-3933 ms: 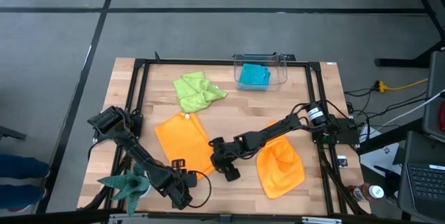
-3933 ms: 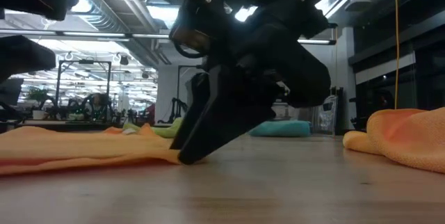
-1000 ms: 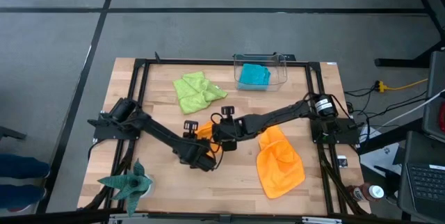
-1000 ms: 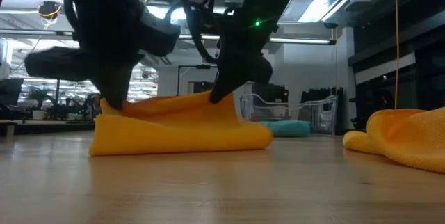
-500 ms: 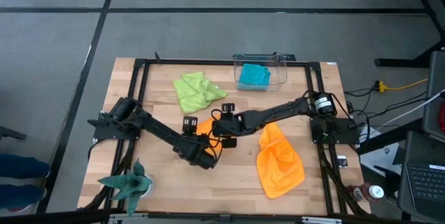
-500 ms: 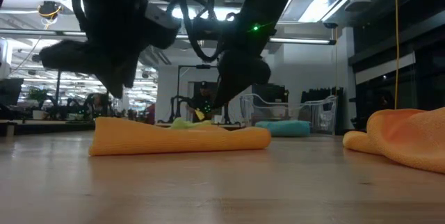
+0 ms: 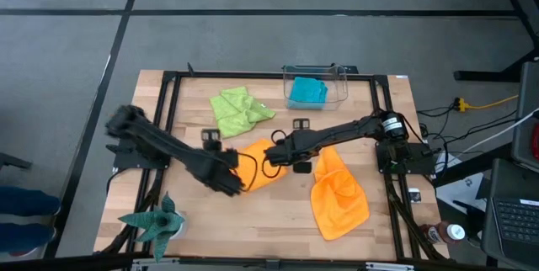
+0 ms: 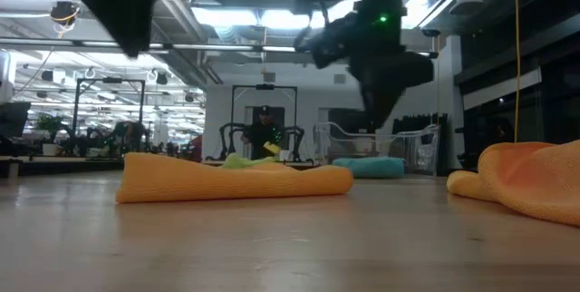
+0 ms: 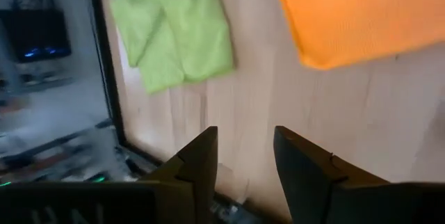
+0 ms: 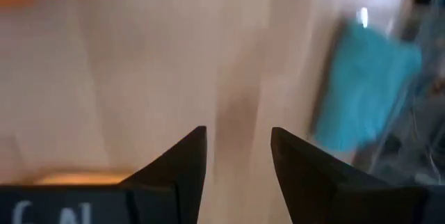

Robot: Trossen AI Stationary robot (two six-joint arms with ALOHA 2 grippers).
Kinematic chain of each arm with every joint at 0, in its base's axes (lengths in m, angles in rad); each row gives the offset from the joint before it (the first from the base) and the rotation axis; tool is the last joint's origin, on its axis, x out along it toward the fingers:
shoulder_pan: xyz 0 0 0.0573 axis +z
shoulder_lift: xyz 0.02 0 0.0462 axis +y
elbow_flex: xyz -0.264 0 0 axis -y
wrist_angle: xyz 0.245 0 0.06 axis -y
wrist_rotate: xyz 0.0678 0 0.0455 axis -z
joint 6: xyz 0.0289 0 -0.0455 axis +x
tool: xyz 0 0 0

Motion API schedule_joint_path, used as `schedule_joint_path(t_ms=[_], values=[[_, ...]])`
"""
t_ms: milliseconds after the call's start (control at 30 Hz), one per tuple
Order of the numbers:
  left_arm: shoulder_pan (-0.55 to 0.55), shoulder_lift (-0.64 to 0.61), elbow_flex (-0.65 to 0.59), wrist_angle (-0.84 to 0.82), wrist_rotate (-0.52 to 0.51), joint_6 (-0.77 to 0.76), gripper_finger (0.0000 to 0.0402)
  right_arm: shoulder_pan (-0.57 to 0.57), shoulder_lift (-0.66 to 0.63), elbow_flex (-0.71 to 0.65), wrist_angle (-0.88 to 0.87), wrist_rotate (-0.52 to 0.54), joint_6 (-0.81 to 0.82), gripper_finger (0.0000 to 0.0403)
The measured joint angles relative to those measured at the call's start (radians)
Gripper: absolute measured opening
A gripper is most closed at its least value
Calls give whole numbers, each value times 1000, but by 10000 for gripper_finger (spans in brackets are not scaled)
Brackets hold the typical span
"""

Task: Fold microfiber towels
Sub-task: Put the folded yellow microfiber cloth into the transparent bin

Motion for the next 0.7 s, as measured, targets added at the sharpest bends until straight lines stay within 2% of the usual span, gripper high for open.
schedule_joint_path(t_ms=[133,233,300,367,500,600,700], values=[[7,-167,-106,78,-44,-86,133,0,0,-9,-127,-22,44,164],[13,-275,-226,202,-44,-135,133,7,-11,-56,-146,-74,-57,165],[13,-323,-308,288,-43,-140,133,9,-46,-108,-136,-134,-149,165],[13,-357,-375,363,-43,-137,133,8,-107,-182,-86,-240,-179,165],[13,-377,-463,445,-46,-136,133,6,-284,-360,133,-441,-126,165],[13,-377,-490,464,-62,-136,133,25,-409,-490,430,-476,-50,165],[13,-373,-503,490,-69,-137,133,49,-486,-623,808,-479,36,165]])
